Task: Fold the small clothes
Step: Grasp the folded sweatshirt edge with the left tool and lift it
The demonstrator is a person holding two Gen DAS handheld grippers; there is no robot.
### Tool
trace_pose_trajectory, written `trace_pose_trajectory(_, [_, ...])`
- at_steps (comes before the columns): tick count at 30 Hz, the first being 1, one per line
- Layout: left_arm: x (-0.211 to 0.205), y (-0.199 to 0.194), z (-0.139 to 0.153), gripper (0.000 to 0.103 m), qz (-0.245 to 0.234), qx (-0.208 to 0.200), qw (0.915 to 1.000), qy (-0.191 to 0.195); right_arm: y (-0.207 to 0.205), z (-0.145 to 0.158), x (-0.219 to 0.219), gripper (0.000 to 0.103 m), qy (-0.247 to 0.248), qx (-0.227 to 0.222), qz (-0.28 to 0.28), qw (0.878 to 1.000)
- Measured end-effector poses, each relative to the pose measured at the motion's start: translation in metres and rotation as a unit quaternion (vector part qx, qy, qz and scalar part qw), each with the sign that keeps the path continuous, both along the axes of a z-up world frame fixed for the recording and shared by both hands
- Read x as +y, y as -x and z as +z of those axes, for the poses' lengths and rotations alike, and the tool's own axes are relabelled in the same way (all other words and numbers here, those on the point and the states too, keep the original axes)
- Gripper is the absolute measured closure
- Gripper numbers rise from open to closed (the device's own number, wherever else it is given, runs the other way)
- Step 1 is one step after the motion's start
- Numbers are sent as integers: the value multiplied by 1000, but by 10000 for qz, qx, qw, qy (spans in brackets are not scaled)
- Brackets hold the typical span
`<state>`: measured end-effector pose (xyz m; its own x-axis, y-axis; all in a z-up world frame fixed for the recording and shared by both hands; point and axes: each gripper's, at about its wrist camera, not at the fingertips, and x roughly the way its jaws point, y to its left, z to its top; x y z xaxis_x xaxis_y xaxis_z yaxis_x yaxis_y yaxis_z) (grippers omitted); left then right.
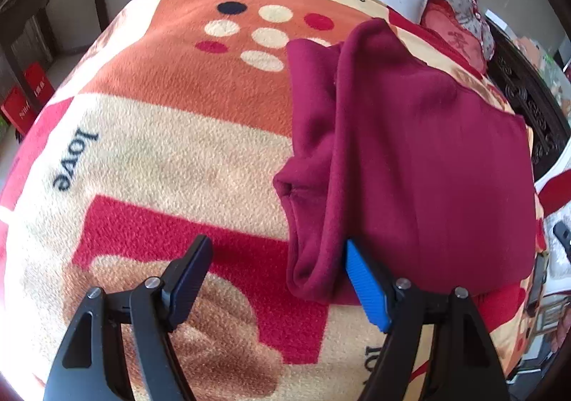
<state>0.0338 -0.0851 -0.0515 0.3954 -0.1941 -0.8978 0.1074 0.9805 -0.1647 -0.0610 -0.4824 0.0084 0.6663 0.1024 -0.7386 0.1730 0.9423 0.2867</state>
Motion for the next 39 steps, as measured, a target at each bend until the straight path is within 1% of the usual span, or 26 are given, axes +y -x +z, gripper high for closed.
trace_pose_trajectory(3, [4,1,-3,24,52,26,9999,85,-43,6,42,99,-90,-17,688,9976])
trace_pose_trajectory(6, [4,0,-6,23,67,32,9999,104,-84,-2,84,99,49,56,1195,9928])
trace_pose_trajectory(7, [4,-1,-6,23,71,47,9999,115,-105,-7,105,99,157,118,1392,9901])
trace_pose_trajectory(9, [5,-4,-7,22,84,86,9998,171,-132,-18,134,99,248,235,1671,9853])
trace_pose_trajectory(10, [5,-4,-7,22,83,91,9997,192,-145,-25,147,99,326,304,1772,9832])
trace_pose_trajectory(11, [6,-5,-7,22,76,103,9997,212,-161,-31,162,99,508,350,1839,9810])
trace_pose_trajectory(13, [7,-7,-9,21,74,128,9996,253,-186,-44,186,99,802,400,1848,9787])
trace_pose_trajectory(16, [7,-9,-10,19,74,123,9993,331,-217,-61,210,99,550,544,1978,9772])
trace_pose_trajectory(19, [8,-10,-11,18,67,85,9992,381,-240,-70,231,99,566,613,1947,9773])
trace_pose_trajectory(21, [10,-11,-11,18,73,75,9988,487,-248,-70,238,99,597,666,1952,9767])
trace_pose_trajectory(22, [12,-12,-10,18,87,67,9981,600,-251,-68,237,99,589,703,1930,9769])
trace_pose_trajectory(25, [21,-18,-8,18,186,33,9951,967,-251,-55,233,99,204,631,1952,9785])
trace_pose_trajectory(27, [24,-22,-8,18,241,14,9936,1103,-251,-51,230,94,-86,627,2102,9756])
trace_pose_trajectory(28, [23,-24,-8,18,235,7,9924,1210,-252,-51,232,90,-135,714,2159,9737])
trace_pose_trajectory(29, [22,-25,-9,18,223,-8,9909,1327,-253,-52,233,89,-122,793,2172,9728])
trace_pose_trajectory(31, [21,-28,-9,20,191,-17,9854,1693,-259,-52,237,89,-153,920,2175,9716])
trace_pose_trajectory(33, [18,-31,-11,32,125,21,9787,2050,-263,-51,233,87,-325,984,2153,9710])
trace_pose_trajectory(34, [15,-32,-12,33,142,7,9781,2078,-264,-51,230,82,-455,1045,2147,9700])
trace_pose_trajectory(35, [14,-32,-12,41,175,-38,9779,2083,-266,-52,228,76,-545,1117,2149,9687])
trace_pose_trajectory(36, [16,-33,-12,54,171,-39,9771,2122,-268,-53,226,73,-604,1198,2150,9673])
trace_pose_trajectory(37, [16,-32,-11,61,134,-31,9750,2217,-269,-54,224,71,-644,1291,2140,9661])
trace_pose_trajectory(38, [16,-30,-8,65,73,-77,9732,2299,-268,-53,223,70,-636,1351,2127,9656])
trace_pose_trajectory(39, [16,-27,-4,66,27,-186,9733,2286,-269,-53,222,70,-604,1400,2128,9651])
